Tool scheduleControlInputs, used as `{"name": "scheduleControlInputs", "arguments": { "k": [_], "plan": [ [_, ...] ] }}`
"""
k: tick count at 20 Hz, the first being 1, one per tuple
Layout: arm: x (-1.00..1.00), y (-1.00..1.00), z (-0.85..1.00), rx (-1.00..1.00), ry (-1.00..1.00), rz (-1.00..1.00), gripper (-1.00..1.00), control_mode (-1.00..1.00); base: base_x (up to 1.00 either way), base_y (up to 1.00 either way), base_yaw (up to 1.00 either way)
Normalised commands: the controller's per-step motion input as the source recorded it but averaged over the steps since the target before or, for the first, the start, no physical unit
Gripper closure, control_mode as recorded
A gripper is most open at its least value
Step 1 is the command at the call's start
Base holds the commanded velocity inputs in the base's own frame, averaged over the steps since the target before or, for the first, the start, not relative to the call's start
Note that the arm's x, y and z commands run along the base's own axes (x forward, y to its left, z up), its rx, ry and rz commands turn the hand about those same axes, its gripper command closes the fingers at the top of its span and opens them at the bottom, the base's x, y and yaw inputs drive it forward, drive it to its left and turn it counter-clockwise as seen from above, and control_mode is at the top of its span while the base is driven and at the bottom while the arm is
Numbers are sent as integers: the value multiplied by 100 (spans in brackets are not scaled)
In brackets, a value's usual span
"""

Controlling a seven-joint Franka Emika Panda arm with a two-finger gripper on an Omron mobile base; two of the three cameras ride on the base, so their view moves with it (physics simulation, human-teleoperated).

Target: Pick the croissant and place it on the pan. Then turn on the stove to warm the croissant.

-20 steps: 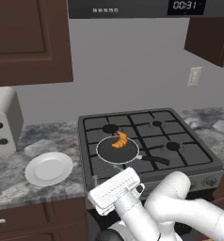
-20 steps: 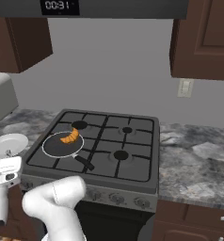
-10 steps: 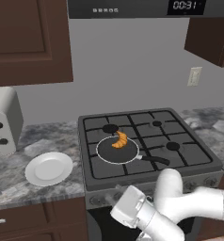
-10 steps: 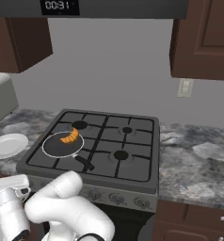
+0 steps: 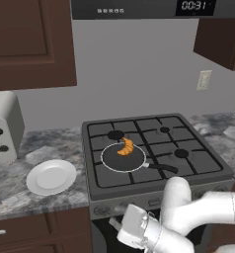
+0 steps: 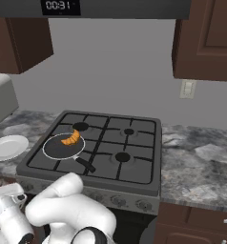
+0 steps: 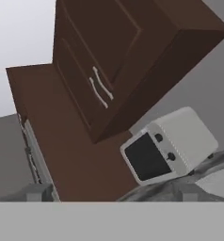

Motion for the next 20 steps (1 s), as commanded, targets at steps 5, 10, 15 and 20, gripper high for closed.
{"name": "scheduleControlInputs", "arguments": {
  "k": [5, 10, 15, 20],
  "plan": [
    [-92, 13, -64, 0, 2, -43, -100, -100, 0, 0, 0],
    [-91, 15, -75, 0, 1, -66, -100, -100, 0, 0, 0],
    [-51, 17, -59, 0, 0, -62, -100, -100, 0, 0, 0],
    [3, 8, -16, 3, 0, -18, -100, -100, 0, 0, 0]
  ]
}}
